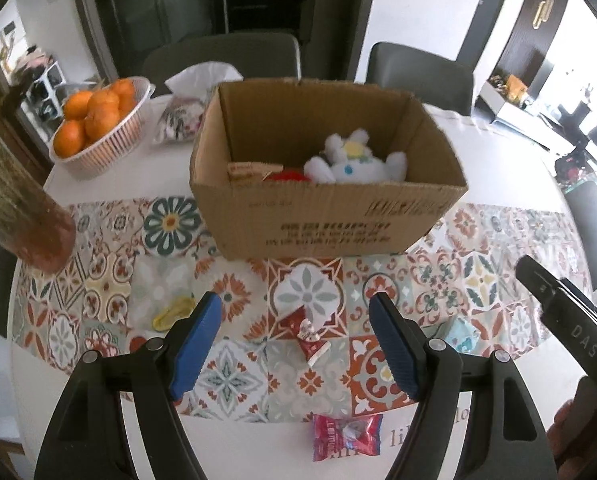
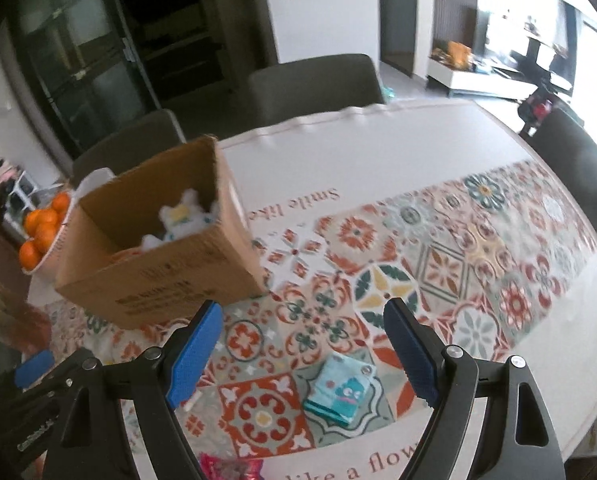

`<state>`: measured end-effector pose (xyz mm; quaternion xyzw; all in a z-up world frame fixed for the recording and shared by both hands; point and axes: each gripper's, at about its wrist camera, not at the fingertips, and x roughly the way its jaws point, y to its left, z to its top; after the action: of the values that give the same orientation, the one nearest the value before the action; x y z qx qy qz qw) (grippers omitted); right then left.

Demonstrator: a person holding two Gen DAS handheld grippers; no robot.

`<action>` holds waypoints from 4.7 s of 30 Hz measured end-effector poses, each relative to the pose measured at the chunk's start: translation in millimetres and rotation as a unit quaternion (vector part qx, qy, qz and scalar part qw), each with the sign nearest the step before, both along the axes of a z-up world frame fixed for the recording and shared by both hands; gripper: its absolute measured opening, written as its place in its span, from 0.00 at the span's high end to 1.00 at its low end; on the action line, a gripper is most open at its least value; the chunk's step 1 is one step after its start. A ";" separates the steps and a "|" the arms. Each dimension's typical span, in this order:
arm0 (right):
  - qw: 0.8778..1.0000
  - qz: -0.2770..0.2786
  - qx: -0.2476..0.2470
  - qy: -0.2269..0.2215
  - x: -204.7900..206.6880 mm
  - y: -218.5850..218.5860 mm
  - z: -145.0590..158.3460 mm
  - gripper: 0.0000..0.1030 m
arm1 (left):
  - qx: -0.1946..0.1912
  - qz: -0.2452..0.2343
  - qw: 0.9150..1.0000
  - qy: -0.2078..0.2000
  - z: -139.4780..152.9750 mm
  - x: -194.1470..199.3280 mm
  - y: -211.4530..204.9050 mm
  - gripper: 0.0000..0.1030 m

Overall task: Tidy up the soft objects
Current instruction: 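Move the left tool to the red candy bag while the right tool approaches the teal tissue pack, then grasp the red candy bag with the left tool while the right tool grasps the teal tissue pack, then carry the candy bag with the left tool while the right tool carries the tissue pack over the box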

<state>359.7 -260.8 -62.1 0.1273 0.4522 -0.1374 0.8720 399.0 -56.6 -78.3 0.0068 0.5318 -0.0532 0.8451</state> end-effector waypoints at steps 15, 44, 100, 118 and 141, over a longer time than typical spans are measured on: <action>0.992 -0.077 0.060 0.078 -11.9 -24.1 -67.4 0.19 | 0.018 0.068 0.995 0.073 -63.4 2.8 -6.9 0.27; 0.974 -0.108 0.092 0.174 3.7 -37.8 -140.9 0.19 | 0.046 0.095 0.983 0.153 -150.5 32.1 -16.6 0.31; 0.992 0.071 0.083 0.062 -12.5 36.0 -61.7 0.43 | -0.028 -0.023 0.999 0.036 -59.0 -29.1 19.5 0.77; 0.991 0.116 0.068 -0.025 -19.6 50.2 10.7 0.43 | -0.055 -0.030 0.996 -0.063 19.3 -37.2 19.1 0.77; 0.981 0.161 0.048 -0.098 10.7 63.3 71.7 0.43 | -0.056 -0.035 0.989 -0.131 78.0 -18.9 24.4 0.77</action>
<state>370.4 -197.5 9.6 0.1073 0.3856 0.0401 0.9155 380.1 -32.2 -0.3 -0.0151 0.4120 -0.1109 0.9043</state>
